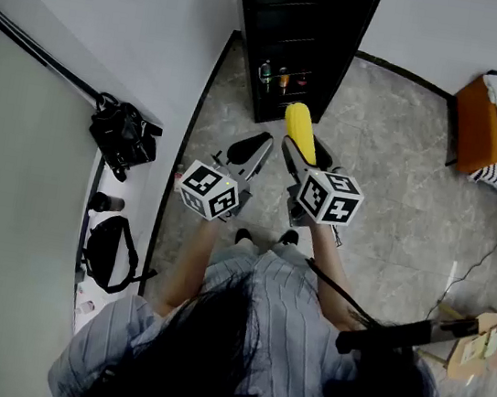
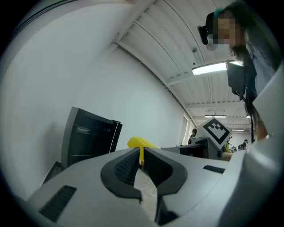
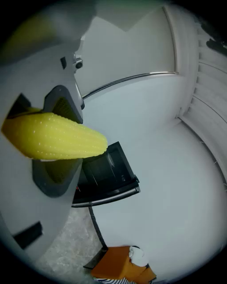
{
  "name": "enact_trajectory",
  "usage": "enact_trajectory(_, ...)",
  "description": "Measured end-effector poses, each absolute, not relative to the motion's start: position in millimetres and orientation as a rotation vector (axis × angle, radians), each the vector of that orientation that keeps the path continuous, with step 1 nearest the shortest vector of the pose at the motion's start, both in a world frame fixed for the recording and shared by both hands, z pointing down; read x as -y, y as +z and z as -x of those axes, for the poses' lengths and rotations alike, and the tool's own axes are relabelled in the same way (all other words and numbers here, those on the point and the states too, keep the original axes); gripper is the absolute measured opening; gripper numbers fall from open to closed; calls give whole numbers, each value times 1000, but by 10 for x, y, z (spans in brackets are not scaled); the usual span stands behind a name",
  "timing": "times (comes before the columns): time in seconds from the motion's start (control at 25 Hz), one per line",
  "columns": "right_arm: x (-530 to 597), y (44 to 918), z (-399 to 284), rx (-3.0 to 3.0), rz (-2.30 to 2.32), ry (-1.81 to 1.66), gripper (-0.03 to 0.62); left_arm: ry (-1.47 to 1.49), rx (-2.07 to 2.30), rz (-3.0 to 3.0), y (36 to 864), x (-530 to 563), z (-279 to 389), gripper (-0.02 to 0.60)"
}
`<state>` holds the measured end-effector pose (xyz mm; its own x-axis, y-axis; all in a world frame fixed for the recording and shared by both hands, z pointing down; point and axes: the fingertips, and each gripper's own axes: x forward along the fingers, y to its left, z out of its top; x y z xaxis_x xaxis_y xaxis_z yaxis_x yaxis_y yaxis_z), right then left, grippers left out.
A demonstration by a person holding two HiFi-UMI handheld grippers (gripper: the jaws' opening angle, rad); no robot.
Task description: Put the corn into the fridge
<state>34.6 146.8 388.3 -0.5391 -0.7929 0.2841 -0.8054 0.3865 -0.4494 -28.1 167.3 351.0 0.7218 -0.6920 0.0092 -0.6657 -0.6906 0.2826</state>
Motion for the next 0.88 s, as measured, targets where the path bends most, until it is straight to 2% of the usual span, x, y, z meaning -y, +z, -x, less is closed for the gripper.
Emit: enact_trajectory(0.88, -1278, 3971, -909, 2635, -1381, 835, 253, -186, 1151, -2652, 3549, -1539, -267, 18)
